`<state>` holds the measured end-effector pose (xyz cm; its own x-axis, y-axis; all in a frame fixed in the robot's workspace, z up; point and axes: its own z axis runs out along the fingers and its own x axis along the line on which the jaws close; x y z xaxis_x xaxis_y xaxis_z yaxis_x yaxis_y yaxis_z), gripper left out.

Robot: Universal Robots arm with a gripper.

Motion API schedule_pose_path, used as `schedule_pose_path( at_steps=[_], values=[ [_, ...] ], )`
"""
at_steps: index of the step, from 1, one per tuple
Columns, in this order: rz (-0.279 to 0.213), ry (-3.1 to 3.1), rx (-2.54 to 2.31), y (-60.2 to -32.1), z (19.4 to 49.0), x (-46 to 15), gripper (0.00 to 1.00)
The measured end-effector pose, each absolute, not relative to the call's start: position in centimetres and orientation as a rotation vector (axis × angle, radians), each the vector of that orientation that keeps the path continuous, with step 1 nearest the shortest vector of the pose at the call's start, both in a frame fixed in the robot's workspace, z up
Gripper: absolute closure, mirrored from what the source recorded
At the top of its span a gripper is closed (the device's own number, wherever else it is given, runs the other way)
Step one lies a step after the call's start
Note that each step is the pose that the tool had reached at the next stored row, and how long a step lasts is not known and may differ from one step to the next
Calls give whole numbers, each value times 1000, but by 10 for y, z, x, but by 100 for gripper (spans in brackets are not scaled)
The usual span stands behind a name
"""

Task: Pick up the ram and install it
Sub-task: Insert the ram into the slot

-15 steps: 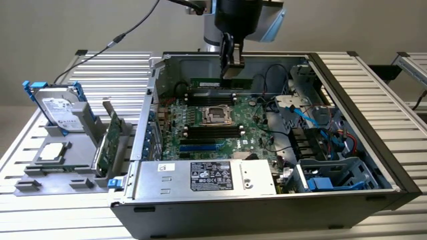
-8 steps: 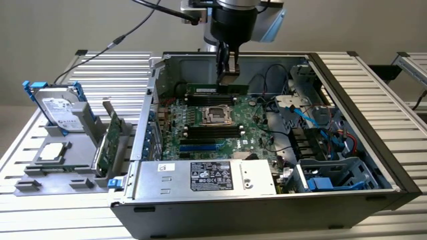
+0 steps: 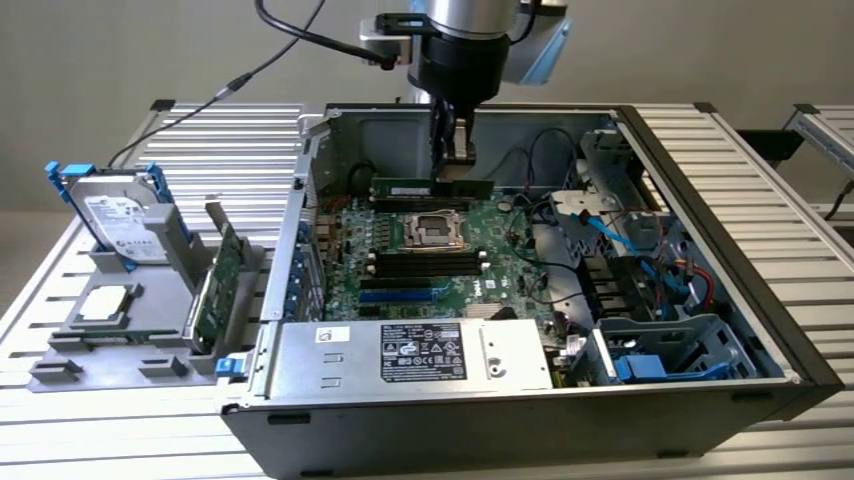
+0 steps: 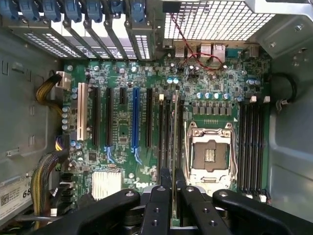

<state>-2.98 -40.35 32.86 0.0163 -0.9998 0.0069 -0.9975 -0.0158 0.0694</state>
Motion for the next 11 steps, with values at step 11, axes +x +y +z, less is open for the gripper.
schedule_pose_path(
  at_steps=[11],
  values=[
    [-67, -2157, 2208, -404, 309, -25, 86]
  ],
)
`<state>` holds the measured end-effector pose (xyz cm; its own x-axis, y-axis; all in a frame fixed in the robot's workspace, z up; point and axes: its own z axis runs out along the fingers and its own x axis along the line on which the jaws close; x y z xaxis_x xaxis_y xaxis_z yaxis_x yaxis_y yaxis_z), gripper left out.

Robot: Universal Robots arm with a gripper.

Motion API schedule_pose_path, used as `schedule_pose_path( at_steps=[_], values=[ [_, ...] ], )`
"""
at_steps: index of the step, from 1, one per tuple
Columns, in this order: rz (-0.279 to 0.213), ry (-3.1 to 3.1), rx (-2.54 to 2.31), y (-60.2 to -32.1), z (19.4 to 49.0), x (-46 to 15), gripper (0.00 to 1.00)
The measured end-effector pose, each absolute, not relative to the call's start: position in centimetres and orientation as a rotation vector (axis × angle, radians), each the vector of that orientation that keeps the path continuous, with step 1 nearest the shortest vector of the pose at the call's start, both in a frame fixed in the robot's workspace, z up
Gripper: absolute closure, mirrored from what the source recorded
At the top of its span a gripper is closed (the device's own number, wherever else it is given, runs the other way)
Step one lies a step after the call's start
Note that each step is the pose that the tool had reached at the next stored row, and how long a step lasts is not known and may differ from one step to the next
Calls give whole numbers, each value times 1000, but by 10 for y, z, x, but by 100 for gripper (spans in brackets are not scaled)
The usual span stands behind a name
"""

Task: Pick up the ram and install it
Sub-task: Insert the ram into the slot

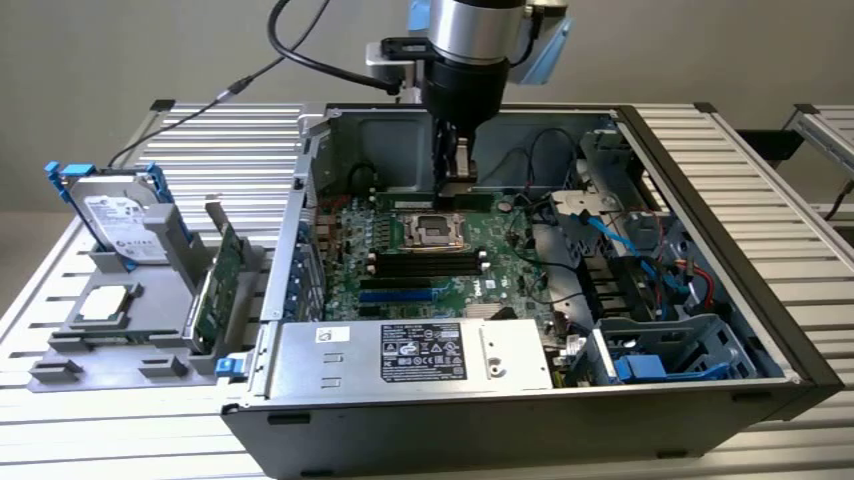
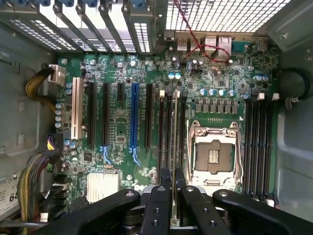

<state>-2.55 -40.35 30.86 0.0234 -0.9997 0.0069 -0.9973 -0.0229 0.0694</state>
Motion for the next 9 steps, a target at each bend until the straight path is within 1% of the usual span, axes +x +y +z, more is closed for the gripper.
schedule_pose_path(
  at_steps=[9],
  values=[
    [-67, -2156, 2209, -404, 292, -25, 86]
  ],
)
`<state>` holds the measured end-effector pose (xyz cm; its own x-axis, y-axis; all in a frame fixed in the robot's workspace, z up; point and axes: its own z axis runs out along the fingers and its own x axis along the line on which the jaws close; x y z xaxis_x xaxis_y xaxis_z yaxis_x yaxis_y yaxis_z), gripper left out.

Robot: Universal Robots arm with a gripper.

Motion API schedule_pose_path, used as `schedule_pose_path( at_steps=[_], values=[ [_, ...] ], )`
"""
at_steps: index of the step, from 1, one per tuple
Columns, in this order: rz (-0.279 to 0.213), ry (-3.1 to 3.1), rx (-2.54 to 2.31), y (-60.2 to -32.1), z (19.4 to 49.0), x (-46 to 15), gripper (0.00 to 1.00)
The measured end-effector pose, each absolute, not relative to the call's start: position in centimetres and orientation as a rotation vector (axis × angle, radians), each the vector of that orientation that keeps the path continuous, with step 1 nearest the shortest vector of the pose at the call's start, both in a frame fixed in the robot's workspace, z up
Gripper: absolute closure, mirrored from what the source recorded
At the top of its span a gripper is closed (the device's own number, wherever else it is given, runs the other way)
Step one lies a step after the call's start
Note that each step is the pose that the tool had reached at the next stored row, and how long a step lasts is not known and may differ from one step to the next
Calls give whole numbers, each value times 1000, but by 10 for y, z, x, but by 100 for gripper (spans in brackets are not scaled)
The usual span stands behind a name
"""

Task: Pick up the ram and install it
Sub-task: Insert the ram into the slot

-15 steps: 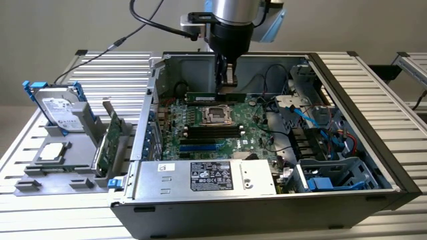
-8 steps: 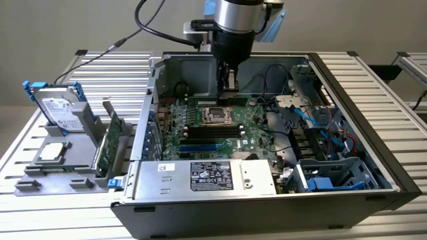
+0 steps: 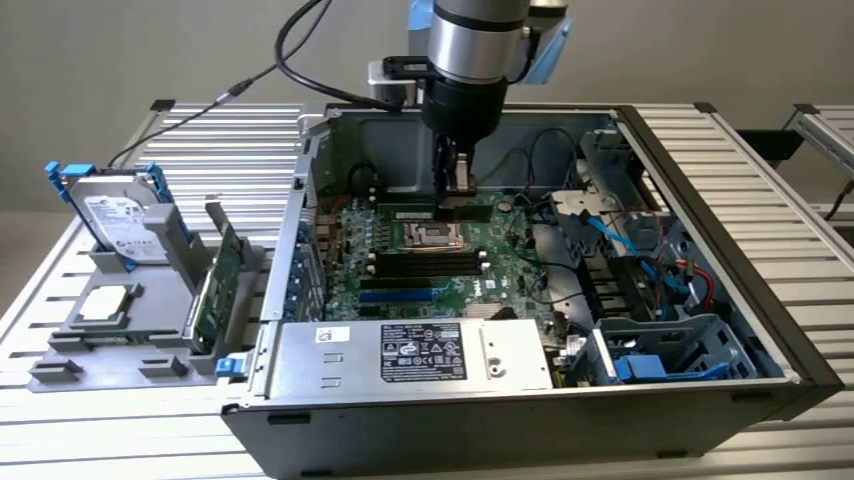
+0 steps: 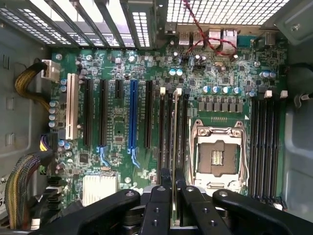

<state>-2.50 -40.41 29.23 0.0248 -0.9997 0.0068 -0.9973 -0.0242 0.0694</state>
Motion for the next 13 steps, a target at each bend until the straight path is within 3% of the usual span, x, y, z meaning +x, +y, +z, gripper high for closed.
schedule_pose_path(
  at_steps=[13],
  values=[
    [-67, -2137, 2226, -405, 269, -25, 86]
  ],
)
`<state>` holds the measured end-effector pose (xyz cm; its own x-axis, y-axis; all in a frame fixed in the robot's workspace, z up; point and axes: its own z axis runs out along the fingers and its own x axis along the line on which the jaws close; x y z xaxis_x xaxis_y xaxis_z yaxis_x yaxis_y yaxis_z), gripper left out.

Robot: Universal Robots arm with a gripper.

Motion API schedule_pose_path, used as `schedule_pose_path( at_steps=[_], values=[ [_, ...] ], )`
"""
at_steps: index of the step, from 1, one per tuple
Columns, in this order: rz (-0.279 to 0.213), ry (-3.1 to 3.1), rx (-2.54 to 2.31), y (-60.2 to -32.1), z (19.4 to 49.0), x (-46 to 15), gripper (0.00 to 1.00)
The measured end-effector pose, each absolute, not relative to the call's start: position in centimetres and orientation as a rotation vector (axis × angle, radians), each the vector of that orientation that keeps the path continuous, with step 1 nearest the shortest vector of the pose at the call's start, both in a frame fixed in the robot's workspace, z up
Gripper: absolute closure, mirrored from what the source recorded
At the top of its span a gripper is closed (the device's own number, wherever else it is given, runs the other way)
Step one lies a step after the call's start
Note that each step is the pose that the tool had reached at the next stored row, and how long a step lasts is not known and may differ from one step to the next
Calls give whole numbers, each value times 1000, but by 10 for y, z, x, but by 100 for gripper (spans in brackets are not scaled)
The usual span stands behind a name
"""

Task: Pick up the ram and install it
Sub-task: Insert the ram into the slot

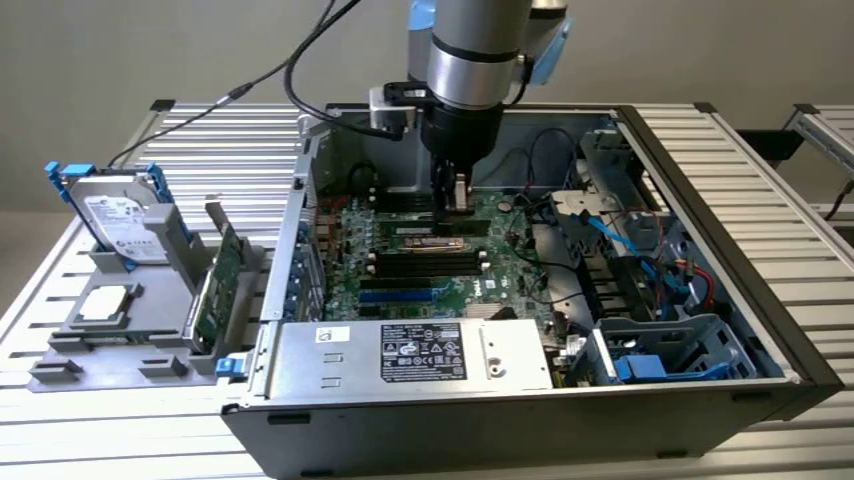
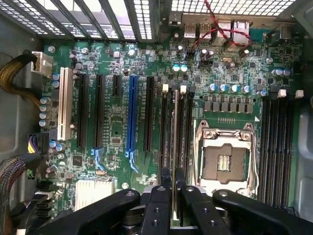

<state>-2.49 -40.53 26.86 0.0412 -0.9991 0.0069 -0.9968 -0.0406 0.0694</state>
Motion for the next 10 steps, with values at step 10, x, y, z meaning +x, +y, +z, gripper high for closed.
schedule_pose_path(
  at_steps=[10],
  values=[
    [-60, -2127, 2230, -411, 228, -28, 86]
  ],
)
